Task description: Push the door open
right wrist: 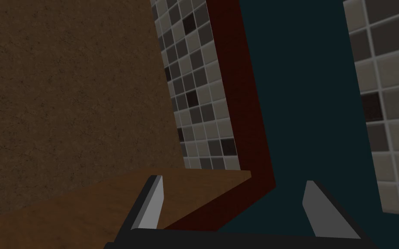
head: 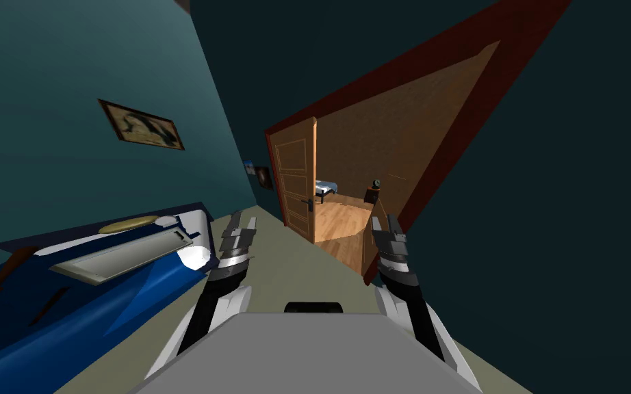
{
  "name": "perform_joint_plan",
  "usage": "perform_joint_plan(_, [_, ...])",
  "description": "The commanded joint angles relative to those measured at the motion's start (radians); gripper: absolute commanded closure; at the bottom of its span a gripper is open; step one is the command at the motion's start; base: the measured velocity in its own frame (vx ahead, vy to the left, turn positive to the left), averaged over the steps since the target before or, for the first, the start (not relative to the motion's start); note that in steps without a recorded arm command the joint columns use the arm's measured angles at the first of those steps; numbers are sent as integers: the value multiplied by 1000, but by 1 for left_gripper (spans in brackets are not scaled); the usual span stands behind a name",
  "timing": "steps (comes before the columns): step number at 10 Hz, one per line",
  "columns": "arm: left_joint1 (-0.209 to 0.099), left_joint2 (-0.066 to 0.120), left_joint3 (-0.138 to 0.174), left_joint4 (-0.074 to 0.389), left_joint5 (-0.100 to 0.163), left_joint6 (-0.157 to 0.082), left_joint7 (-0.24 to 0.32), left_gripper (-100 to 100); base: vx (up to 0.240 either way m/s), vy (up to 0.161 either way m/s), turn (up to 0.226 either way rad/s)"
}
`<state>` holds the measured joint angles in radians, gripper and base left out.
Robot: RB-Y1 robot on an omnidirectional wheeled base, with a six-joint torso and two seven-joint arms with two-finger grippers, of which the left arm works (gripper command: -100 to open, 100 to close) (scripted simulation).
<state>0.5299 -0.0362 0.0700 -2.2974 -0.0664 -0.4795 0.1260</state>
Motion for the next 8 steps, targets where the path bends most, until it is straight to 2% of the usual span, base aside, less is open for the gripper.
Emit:
perform_joint_plan(1, [-24,8,0,39,-2,0,1,-100,82,-34,-35])
perform_joint_plan(4, [-69,19,-1,111,-4,-1,2,-100,42,74,-67])
perform_joint_plan(7, [-132,33,-3,204,-8,-2,4,-100,66,86,-78])
perform_joint_plan(8, [-132,33,-3,212,-8,-2,4,-100,57,46,-30])
